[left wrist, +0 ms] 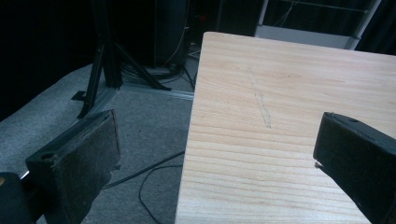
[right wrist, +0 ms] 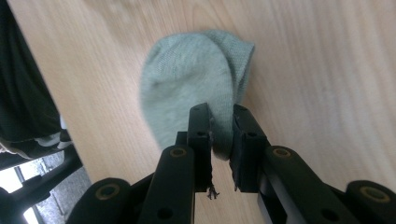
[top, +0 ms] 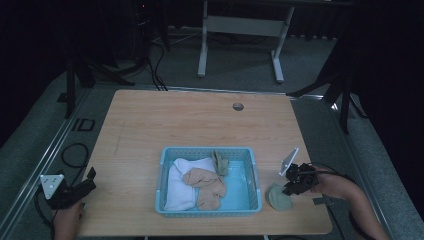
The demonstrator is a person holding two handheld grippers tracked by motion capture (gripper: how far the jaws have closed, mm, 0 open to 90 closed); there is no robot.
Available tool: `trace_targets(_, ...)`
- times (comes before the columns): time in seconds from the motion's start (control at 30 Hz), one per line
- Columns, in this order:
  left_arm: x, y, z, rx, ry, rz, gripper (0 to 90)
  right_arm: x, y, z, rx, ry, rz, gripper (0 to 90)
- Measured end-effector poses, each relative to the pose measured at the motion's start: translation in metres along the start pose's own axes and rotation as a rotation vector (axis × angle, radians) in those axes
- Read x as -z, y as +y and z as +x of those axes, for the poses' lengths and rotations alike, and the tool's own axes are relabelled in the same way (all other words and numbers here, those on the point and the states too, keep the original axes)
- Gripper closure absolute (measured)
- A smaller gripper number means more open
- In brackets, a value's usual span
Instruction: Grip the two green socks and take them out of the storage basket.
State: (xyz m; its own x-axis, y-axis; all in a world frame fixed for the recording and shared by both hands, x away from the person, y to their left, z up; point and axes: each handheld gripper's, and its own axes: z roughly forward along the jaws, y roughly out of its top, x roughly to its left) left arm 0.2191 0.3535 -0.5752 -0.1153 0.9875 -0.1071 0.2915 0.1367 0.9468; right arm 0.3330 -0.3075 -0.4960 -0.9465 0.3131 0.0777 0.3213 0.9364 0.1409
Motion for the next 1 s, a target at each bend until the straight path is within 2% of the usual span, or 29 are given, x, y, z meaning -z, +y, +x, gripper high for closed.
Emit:
trace_targets(0.1,0.000,0.000,0.000,0.000,0.001,0.000,0.7,-0.008,-0.002,-0.001,-0.009,0.012,0.019,79.8)
trace_targets(0.23,0.000,0.000,0.000,0.000,0.000,0.001,0.7,-0.011,-0.004,-0.002,-0.017,0.005,0.027,79.5)
trace_targets(0.33,0.000,0.000,0.000,0.000,-0.001,0.000,0.7,-0.010,-0.003,-0.003,-0.021,-0.002,0.033,77.3)
trace_targets(0.37,0.000,0.000,0.000,0.000,0.000,0.000,0.7,-0.009,-0.003,-0.003,-0.020,-0.008,0.037,73.6)
trace_targets(0.43,0.000,0.000,0.000,0.001,-0.001,0.000,0.7,-0.003,-0.002,-0.006,-0.025,-0.035,0.042,66.1)
trace_targets(0.63,0.000,0.000,0.000,0.001,-0.003,0.002,0.7,0.017,0.006,-0.009,-0.015,-0.089,0.053,57.5)
trace_targets(0.83,0.000,0.000,0.000,0.001,-0.003,0.001,0.7,0.040,0.024,-0.006,0.018,-0.122,0.020,55.0)
trace_targets(1.0,0.000,0.000,0.000,0.002,-0.004,0.001,0.7,0.055,0.049,-0.001,0.062,-0.140,0.001,54.8)
